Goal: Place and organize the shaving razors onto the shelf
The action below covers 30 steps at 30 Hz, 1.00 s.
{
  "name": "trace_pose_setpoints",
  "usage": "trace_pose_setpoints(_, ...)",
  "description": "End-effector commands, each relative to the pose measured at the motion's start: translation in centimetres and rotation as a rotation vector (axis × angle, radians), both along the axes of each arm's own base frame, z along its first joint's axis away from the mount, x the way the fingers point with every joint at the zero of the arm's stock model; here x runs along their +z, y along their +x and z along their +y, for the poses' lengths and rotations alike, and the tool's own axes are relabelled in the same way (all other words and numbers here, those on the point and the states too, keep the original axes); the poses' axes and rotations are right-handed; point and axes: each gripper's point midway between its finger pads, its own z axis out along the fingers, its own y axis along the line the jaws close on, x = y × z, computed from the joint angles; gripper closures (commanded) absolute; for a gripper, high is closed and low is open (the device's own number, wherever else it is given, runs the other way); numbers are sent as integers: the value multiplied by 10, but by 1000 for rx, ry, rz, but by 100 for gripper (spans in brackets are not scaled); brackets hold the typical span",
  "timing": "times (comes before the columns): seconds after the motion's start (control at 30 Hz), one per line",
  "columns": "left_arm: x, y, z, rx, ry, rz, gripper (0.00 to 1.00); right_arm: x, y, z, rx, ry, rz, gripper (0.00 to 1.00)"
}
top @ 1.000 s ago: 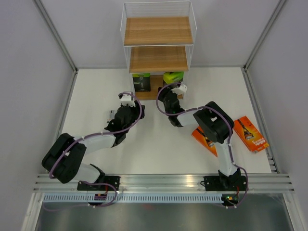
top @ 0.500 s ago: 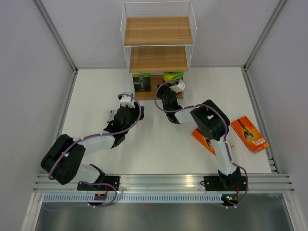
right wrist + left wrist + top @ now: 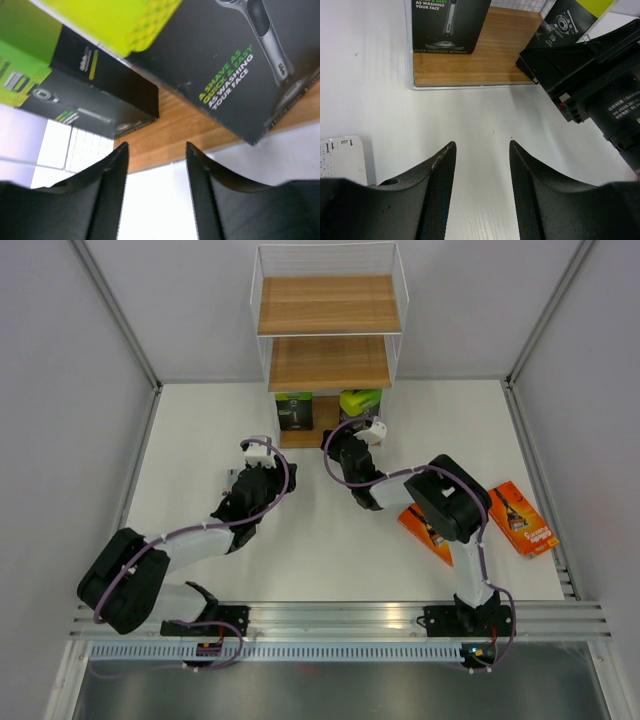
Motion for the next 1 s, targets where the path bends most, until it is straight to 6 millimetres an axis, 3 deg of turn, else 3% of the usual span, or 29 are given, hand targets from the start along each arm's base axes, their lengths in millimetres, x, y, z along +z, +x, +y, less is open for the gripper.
trace_pose_setpoints(0.0,10,-4,9,25,-16,-40,47,33,-15,-1,31,-6,-35,41)
trace_pose_setpoints(0.03,12,-6,10,27,-25,-46,47,43,-17,-2,35,-11,-45,40)
trace_pose_setpoints(0.13,10,-11,13,26,-34,-41,46,41,-29,-2,76,-90,-17,39)
trace_pose_setpoints(0.17,10,-12,13,28,-35,-41,47,49,-31,-4,73,-106,-22,39)
trace_pose_setpoints(0.27,9,-13,16,34,-34,-43,47,42,-38,-10,91,-229,11,35)
trace_pose_setpoints(0.53,8,-13,17,35,-23,-46,46,30,-27,-31,65,-588,104,24)
trace_pose_setpoints(0.7,6,-11,17,36,-13,-47,46,39,-17,-36,20,-631,45,20)
trace_pose_setpoints(0.83,5,-11,18,38,5,-46,46,25,-2,-37,3,-661,102,17)
trace_pose_setpoints(0.97,5,-9,21,48,23,-50,46,25,6,-40,-44,-646,94,11)
